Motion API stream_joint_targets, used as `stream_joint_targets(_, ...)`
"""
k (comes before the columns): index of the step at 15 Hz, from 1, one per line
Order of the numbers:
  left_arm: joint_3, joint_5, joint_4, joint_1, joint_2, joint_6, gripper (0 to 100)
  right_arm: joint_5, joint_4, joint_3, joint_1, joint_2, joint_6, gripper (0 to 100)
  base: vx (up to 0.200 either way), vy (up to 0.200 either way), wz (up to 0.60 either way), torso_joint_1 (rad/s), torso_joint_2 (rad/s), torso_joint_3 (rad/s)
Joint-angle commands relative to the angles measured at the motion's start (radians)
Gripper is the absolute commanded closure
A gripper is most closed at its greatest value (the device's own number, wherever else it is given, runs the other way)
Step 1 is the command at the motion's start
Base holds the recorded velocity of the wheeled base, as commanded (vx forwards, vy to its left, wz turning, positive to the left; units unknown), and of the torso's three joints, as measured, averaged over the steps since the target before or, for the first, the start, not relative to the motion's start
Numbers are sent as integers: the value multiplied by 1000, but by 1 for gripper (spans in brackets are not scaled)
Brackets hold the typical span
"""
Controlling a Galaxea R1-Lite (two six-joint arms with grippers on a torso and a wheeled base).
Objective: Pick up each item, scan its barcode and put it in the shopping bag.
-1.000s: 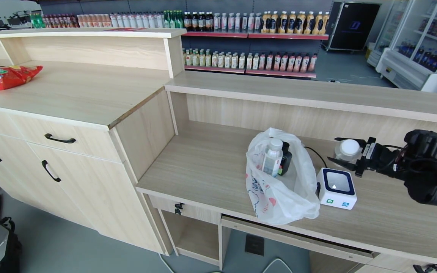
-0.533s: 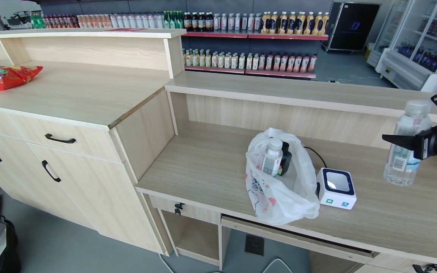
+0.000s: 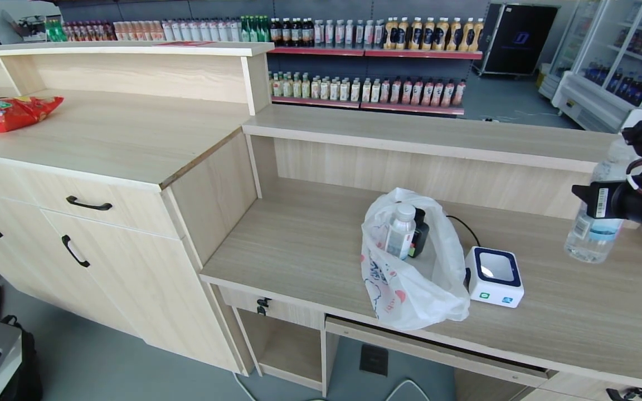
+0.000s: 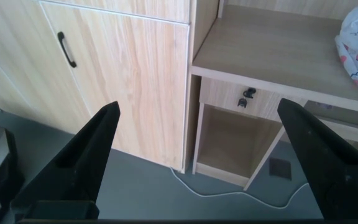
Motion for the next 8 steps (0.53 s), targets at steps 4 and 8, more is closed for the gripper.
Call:
stream_joint_targets(4,0,0,0,1,0,0,0,-15,-95,-2,43,87,14,100,0,0,450,2,-1,3)
stream_joint_targets(8,0,0,0,1,0,0,0,-7,-213,4,62,122,69,100,0,0,0,0,0,0)
